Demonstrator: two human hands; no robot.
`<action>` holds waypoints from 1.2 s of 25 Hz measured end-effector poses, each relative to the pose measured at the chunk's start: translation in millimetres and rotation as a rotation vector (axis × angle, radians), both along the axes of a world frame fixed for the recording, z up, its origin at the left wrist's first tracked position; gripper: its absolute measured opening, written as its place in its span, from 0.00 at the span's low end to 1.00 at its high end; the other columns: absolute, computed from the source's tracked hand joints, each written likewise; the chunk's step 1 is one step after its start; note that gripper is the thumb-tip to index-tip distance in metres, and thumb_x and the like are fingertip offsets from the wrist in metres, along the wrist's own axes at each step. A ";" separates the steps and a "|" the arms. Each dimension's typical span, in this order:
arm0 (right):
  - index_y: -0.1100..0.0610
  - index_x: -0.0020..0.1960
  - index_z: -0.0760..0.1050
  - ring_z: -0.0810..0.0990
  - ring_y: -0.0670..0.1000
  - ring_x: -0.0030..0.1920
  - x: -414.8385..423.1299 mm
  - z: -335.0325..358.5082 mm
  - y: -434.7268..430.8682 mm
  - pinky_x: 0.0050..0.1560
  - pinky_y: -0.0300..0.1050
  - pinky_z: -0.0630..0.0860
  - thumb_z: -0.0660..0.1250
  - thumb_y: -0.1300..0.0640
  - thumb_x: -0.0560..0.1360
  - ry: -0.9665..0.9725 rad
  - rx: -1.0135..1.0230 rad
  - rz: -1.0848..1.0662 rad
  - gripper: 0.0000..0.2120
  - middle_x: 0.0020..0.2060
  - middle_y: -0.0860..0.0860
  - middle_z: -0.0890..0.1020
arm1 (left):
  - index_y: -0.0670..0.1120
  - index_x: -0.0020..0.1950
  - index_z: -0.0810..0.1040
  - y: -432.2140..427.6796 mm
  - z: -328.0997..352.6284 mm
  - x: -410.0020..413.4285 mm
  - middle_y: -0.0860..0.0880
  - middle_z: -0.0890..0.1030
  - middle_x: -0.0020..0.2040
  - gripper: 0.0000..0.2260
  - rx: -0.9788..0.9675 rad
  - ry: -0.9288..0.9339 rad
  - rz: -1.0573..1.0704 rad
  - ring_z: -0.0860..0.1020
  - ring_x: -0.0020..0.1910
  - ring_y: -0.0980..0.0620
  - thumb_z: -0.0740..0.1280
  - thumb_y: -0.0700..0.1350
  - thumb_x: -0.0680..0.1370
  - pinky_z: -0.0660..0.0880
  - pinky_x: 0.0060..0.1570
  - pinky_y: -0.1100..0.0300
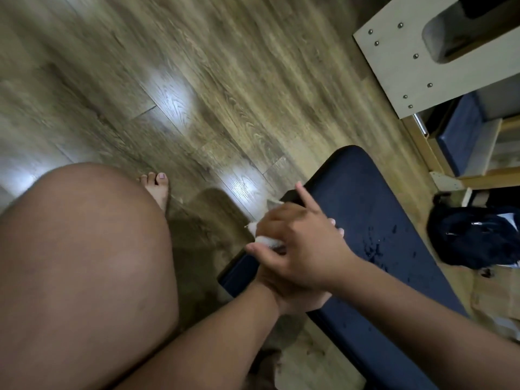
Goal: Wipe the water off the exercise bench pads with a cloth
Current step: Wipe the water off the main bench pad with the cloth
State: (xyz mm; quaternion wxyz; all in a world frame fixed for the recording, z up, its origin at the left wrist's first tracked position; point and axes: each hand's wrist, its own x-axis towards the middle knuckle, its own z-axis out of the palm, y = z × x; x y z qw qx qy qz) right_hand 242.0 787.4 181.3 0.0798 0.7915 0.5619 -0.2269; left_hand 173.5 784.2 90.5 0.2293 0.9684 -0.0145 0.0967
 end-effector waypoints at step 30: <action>0.51 0.71 0.69 0.65 0.48 0.73 -124.9 -44.4 -157.9 0.72 0.63 0.52 0.71 0.55 0.71 -0.219 0.434 -0.614 0.30 0.72 0.47 0.68 | 0.47 0.55 0.75 75.0 70.7 6.3 0.43 0.80 0.58 0.12 -1.257 0.332 0.539 0.78 0.59 0.49 0.54 0.50 0.84 0.74 0.57 0.61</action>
